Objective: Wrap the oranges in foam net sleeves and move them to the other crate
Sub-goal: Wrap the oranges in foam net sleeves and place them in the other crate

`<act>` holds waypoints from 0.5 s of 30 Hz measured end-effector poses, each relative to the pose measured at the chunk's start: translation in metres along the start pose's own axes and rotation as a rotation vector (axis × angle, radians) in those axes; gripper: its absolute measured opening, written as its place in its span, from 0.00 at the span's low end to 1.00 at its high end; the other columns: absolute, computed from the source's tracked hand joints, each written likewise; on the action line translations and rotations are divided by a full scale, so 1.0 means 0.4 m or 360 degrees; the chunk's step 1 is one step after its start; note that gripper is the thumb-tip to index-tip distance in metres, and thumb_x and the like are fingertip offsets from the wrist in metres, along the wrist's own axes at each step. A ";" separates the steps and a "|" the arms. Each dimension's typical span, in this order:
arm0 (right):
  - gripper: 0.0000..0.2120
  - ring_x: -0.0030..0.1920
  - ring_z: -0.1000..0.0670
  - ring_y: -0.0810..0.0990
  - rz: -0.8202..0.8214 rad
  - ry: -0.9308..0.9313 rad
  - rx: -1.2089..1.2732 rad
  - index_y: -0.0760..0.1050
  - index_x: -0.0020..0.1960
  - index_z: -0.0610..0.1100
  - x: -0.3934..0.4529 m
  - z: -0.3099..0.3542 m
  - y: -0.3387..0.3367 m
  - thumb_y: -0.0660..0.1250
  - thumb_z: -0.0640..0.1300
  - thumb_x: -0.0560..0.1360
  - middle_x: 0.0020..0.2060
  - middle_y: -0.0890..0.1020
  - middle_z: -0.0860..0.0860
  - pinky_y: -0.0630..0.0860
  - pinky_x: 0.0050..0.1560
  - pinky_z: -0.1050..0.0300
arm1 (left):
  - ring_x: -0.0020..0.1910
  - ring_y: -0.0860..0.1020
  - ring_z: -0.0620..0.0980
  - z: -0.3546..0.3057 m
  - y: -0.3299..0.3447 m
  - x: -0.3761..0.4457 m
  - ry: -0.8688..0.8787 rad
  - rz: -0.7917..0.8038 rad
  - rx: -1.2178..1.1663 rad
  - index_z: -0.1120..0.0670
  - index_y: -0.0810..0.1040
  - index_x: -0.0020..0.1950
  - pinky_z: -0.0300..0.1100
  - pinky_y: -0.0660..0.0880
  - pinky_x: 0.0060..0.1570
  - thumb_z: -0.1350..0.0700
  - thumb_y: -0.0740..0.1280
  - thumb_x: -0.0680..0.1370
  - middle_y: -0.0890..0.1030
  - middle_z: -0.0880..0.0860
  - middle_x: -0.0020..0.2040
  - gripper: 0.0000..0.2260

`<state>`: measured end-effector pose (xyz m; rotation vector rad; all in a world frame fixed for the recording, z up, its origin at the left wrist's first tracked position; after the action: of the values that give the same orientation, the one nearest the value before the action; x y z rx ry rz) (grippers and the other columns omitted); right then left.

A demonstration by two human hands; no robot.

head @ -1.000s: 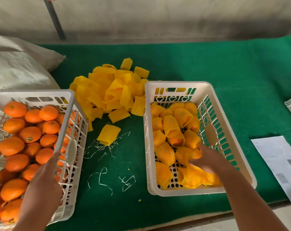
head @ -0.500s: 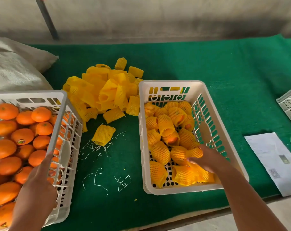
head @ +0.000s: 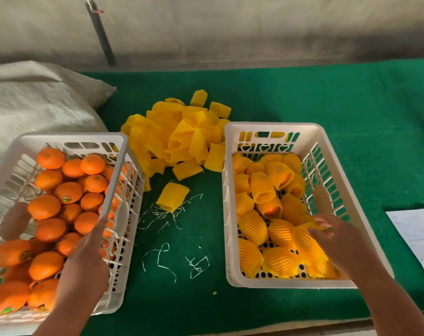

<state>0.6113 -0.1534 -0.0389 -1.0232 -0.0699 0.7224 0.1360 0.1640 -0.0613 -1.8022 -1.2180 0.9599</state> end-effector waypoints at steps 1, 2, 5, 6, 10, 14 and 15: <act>0.19 0.54 0.54 0.81 -0.0041 -0.0088 0.0000 0.78 0.69 0.50 -0.010 0.039 0.002 0.73 0.52 0.79 0.61 0.84 0.52 0.77 0.53 0.50 | 0.44 0.80 0.53 -0.007 0.003 -0.005 0.0005 0.0017 -0.0034 0.24 0.53 0.77 0.42 0.76 0.29 0.74 0.61 0.73 0.76 0.50 0.63 0.51; 0.18 0.53 0.56 0.81 -0.0065 -0.0176 0.0008 0.79 0.67 0.52 -0.019 0.085 0.009 0.73 0.52 0.79 0.58 0.84 0.55 0.76 0.51 0.53 | 0.47 0.80 0.54 -0.015 0.004 -0.009 0.0021 0.0030 -0.0074 0.24 0.54 0.77 0.42 0.76 0.32 0.74 0.61 0.74 0.75 0.49 0.66 0.50; 0.13 0.52 0.63 0.81 -0.0019 -0.0412 0.0151 0.80 0.63 0.57 -0.044 0.244 0.055 0.73 0.51 0.78 0.52 0.82 0.64 0.76 0.49 0.58 | 0.52 0.80 0.54 -0.031 0.000 -0.019 0.0028 0.0043 -0.0098 0.28 0.53 0.79 0.38 0.75 0.38 0.74 0.61 0.74 0.74 0.51 0.72 0.48; 0.13 0.53 0.63 0.81 0.0015 -0.0480 0.0188 0.80 0.62 0.58 -0.052 0.298 0.078 0.72 0.50 0.79 0.52 0.82 0.65 0.76 0.49 0.60 | 0.54 0.80 0.54 -0.034 0.000 -0.022 0.0030 0.0048 -0.0116 0.26 0.50 0.78 0.41 0.77 0.39 0.75 0.60 0.73 0.72 0.51 0.74 0.51; 0.13 0.55 0.64 0.79 0.0100 -0.0723 0.0215 0.80 0.63 0.58 -0.062 0.494 0.181 0.72 0.50 0.80 0.55 0.81 0.62 0.76 0.50 0.66 | 0.70 0.75 0.51 -0.045 -0.025 -0.029 0.0034 -0.0010 -0.0255 0.19 0.46 0.74 0.49 0.80 0.57 0.76 0.57 0.72 0.66 0.43 0.79 0.54; 0.14 0.57 0.61 0.78 0.0295 -0.0913 0.0071 0.79 0.67 0.55 -0.034 0.650 0.316 0.69 0.53 0.81 0.60 0.81 0.59 0.76 0.56 0.62 | 0.74 0.71 0.47 -0.046 -0.029 -0.030 0.0011 -0.0039 -0.0277 0.31 0.50 0.80 0.46 0.76 0.66 0.75 0.57 0.73 0.64 0.41 0.80 0.48; 0.15 0.57 0.60 0.78 0.0362 -0.0964 0.0007 0.78 0.68 0.55 -0.024 0.680 0.358 0.68 0.53 0.82 0.62 0.80 0.58 0.75 0.55 0.63 | 0.74 0.71 0.47 -0.045 -0.027 -0.027 0.0010 -0.0038 -0.0271 0.32 0.51 0.81 0.45 0.76 0.65 0.75 0.57 0.73 0.64 0.41 0.80 0.48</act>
<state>0.4275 0.0909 -0.0037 -0.7847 -0.4809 1.2225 0.1446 0.1536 -0.0420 -1.9160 -1.3492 0.8583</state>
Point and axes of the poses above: each hand's wrist, its own x-axis towards the middle knuckle, its own y-axis out of the palm, z = x × y, the point moved 8 cm from there along x, towards the middle knuckle
